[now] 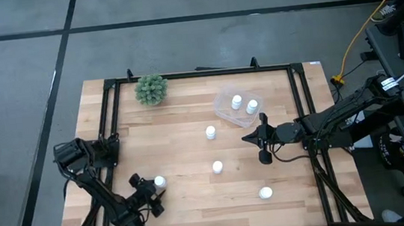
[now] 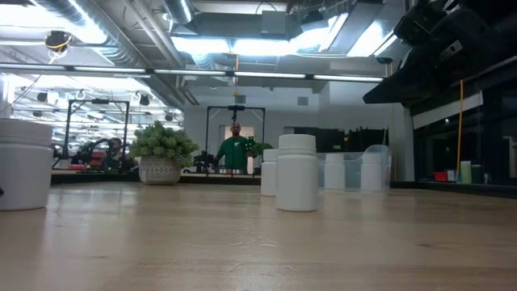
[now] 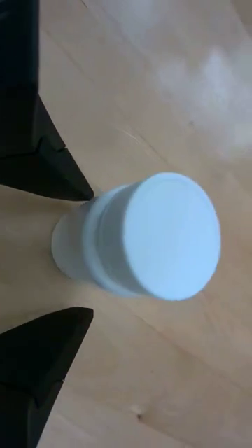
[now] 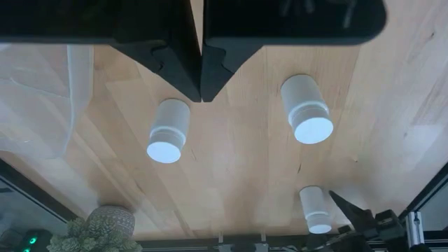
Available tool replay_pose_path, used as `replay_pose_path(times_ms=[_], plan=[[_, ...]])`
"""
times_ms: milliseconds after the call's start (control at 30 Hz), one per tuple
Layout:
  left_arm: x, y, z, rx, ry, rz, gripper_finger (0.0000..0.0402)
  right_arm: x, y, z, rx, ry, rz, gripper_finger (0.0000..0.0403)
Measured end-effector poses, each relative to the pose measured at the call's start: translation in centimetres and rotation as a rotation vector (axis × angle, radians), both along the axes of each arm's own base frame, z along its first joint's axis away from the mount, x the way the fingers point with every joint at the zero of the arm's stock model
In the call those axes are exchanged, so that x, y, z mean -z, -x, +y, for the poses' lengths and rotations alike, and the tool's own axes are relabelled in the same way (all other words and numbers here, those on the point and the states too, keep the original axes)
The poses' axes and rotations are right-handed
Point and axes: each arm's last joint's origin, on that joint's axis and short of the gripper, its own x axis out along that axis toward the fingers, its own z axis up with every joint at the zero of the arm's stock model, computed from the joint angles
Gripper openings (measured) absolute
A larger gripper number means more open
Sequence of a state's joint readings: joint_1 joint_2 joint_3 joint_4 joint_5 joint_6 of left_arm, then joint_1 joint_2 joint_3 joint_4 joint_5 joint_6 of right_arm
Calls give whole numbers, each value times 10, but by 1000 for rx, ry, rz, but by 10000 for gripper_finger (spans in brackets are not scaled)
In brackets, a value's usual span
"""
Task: Pick and place pill bottles into a basket
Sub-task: Put the white pill bottle into the transparent bin
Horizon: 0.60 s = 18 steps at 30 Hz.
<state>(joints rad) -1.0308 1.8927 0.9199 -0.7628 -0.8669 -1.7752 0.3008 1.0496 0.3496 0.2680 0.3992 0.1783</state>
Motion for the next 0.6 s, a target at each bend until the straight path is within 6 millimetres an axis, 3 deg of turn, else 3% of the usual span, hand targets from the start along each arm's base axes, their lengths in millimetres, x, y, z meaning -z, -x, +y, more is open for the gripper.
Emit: replay_pose_path(times_ms=[267, 600], plan=[[12, -7, 4, -35, -38, -9, 255, 0, 0, 0, 0, 0, 0, 10], [13, -6, 4, -33, -39, -11, 243, 0, 0, 0, 0, 1, 0, 10]])
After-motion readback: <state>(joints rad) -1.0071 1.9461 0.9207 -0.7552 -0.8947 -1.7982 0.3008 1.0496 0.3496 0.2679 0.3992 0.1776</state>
